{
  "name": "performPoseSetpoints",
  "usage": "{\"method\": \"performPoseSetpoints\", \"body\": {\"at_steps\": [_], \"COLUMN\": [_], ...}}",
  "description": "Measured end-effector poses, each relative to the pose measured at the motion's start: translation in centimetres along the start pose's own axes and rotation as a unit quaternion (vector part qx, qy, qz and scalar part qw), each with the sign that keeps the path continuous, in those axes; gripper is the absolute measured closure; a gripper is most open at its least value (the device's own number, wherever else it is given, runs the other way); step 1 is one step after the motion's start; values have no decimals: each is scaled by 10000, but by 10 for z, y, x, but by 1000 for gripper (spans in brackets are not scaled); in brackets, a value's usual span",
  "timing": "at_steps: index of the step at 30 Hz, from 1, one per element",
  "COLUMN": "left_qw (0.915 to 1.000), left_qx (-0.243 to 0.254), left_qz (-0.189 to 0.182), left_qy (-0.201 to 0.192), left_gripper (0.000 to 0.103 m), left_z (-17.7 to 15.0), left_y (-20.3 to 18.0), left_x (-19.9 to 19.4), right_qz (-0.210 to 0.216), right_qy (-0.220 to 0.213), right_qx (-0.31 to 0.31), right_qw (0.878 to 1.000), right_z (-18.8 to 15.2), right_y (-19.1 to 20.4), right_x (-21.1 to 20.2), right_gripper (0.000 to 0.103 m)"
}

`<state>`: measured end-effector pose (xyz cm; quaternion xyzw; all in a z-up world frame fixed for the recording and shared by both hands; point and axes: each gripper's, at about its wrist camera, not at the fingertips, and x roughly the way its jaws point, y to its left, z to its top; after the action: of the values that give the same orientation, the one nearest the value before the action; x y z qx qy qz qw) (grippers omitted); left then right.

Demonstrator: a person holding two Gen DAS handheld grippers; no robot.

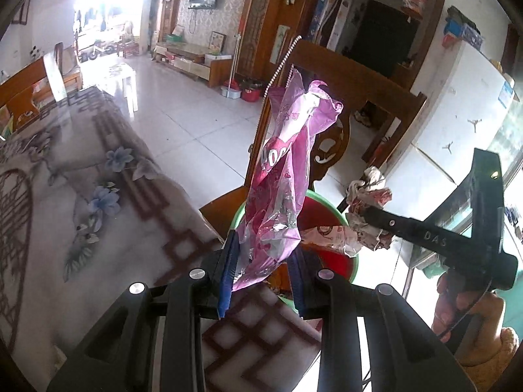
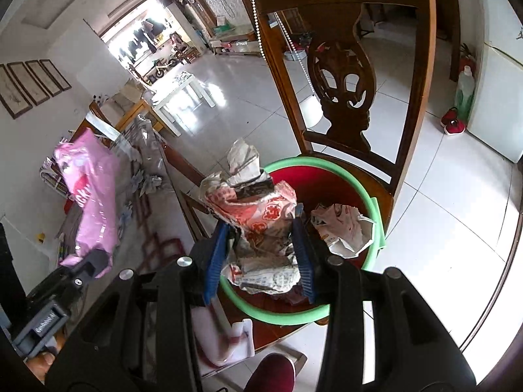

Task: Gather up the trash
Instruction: 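Carry the pink bag and crumpled paper over the red bucket, then open both tools to drop the pink bag and crumpled paper into the bucket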

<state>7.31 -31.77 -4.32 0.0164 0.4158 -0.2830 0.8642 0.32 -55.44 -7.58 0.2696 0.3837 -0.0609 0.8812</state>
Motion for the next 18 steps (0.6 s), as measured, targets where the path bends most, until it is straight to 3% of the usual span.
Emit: {"method": "performPoseSetpoints", "body": {"at_steps": [18], "left_qw": [9977], "left_qx": [-12], "left_qz": [-129], "left_qy": [668], "left_gripper": [74], "left_z": [-8], "left_y": [-15], "left_x": [49], "right_qz": [-147], "right_qy": [117], "right_qx": [45], "right_qw": [9998], "right_z": [-4], "right_y": [-8], "right_x": [8], "right_gripper": [64]}}
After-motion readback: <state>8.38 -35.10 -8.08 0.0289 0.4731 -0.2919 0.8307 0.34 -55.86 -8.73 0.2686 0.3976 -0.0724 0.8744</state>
